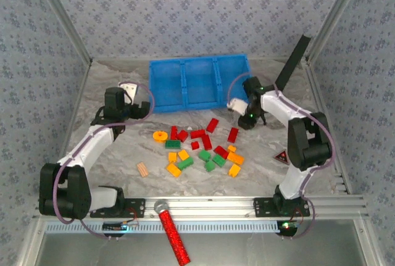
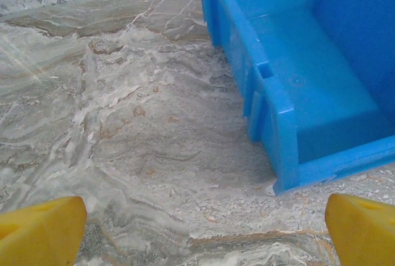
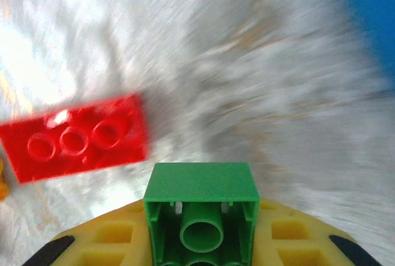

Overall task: Sort the legos into containers by color
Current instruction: Pick up the lego from the middle-right of the table, then place the lego in the container.

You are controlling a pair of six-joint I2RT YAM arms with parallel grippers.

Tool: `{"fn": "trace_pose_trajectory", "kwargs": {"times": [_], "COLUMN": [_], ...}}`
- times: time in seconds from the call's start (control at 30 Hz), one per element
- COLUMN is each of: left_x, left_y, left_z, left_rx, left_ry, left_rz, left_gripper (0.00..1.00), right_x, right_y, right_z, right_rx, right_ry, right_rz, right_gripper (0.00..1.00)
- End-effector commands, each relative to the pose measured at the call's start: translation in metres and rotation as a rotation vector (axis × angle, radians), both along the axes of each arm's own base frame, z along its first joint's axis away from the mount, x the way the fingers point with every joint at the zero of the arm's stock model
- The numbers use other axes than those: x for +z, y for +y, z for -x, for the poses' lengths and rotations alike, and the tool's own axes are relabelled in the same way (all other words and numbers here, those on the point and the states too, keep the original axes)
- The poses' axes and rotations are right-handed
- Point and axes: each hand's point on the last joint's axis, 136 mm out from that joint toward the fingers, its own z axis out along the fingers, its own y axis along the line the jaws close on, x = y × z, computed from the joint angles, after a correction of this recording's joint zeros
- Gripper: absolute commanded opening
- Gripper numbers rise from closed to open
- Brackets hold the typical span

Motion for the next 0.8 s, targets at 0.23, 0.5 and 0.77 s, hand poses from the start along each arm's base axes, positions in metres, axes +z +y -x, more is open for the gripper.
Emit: {"fn": "trace_pose_trajectory", "kwargs": {"times": [0.23,0.5,0.77], "left_x": [0.03,0.031,0.022], "left_y": [-0.003,-0.007,-0.01], "left_z": [-0.007,-0.004,0.001], "left_rx": [-0.006,-0.019,-0.027], "left_ry": [-0.046,-0.055,-0.05], "left_rz": [0.002,0.026,0.041], "left_gripper": [0.99,0.99,0.99], "right_x": [0.074,0.034,-0.015], "right_y": [-0.01,0.004,0.011], "right_z": [-0.119,-0.17,-0.186], "right_rx": [-0.432,-0.642,-0.704], "right_ry": [-0.283,-0.177,-0.138], "right_rz": [0.0,-0.036,0.041], "right_gripper": [0.1,0.12,0.13]}}
